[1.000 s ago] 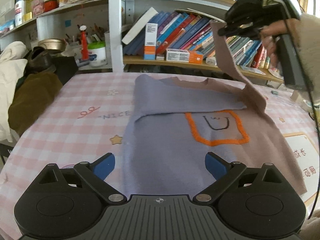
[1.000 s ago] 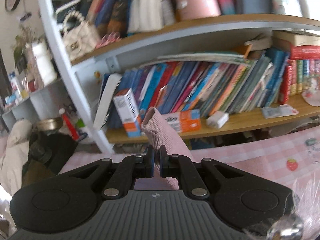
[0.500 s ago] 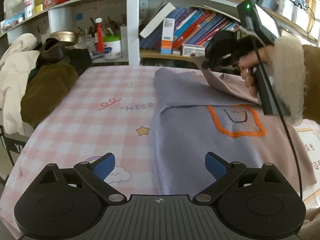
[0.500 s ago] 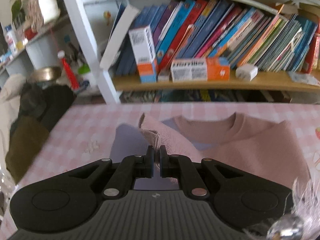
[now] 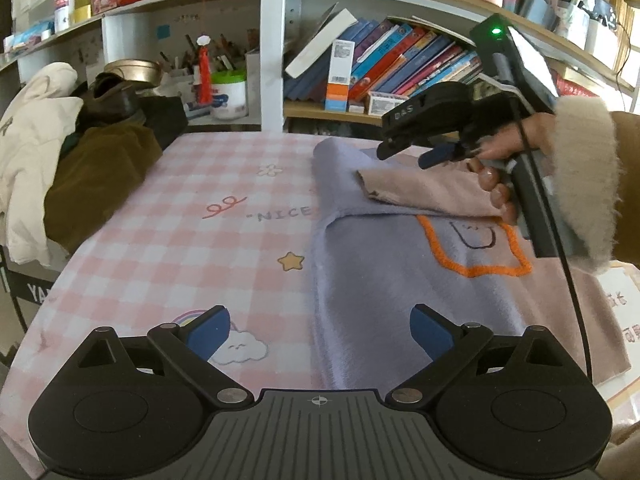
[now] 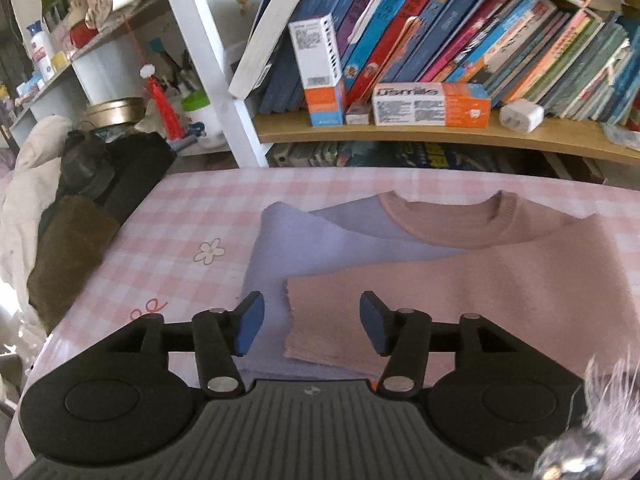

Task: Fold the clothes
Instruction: 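Lay the pink sleeve across the sweater body and open the right gripper, then move the right gripper to the pink side edge of the sweater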

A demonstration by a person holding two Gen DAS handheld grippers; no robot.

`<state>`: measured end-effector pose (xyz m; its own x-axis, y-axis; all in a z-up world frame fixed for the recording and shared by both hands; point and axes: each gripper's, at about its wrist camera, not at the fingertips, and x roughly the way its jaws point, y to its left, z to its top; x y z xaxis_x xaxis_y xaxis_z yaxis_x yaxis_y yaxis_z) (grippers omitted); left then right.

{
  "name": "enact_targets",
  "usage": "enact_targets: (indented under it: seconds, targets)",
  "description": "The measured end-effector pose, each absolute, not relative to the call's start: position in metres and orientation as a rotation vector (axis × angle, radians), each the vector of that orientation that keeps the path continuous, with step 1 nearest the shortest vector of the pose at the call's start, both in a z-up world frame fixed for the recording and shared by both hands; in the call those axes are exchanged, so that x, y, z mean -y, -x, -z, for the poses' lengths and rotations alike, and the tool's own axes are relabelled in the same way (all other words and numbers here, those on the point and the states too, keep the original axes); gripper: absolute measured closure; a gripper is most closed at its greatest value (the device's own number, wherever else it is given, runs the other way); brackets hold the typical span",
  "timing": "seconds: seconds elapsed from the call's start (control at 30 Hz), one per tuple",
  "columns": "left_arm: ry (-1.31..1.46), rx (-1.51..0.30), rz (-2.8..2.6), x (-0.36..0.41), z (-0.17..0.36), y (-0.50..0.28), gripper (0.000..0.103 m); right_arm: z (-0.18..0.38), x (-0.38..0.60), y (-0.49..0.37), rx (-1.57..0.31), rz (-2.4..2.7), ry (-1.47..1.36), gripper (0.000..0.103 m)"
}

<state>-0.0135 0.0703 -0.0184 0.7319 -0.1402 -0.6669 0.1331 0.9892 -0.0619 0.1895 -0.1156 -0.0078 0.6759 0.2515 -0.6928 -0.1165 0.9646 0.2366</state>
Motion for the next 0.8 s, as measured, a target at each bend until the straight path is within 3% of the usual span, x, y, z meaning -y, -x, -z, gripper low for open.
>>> enact_targets:
  seconds: [0.4,0.7,0.8]
  targets:
    - [0.044,-0.752,0.174,-0.05,0.02,-0.001,0.004,0.0,0.202,-0.096,-0.818,-0.088,-0.168,0.044]
    - [0.022,-0.776,0.181,-0.014,0.018,0.005,0.004,0.017,0.261,-0.012,-0.866,0.027,-0.222,0.032]
    - [0.016,-0.793,0.174,-0.001,0.018,0.008,0.004,0.022,0.273,0.008,-0.885,0.048,-0.248,0.024]
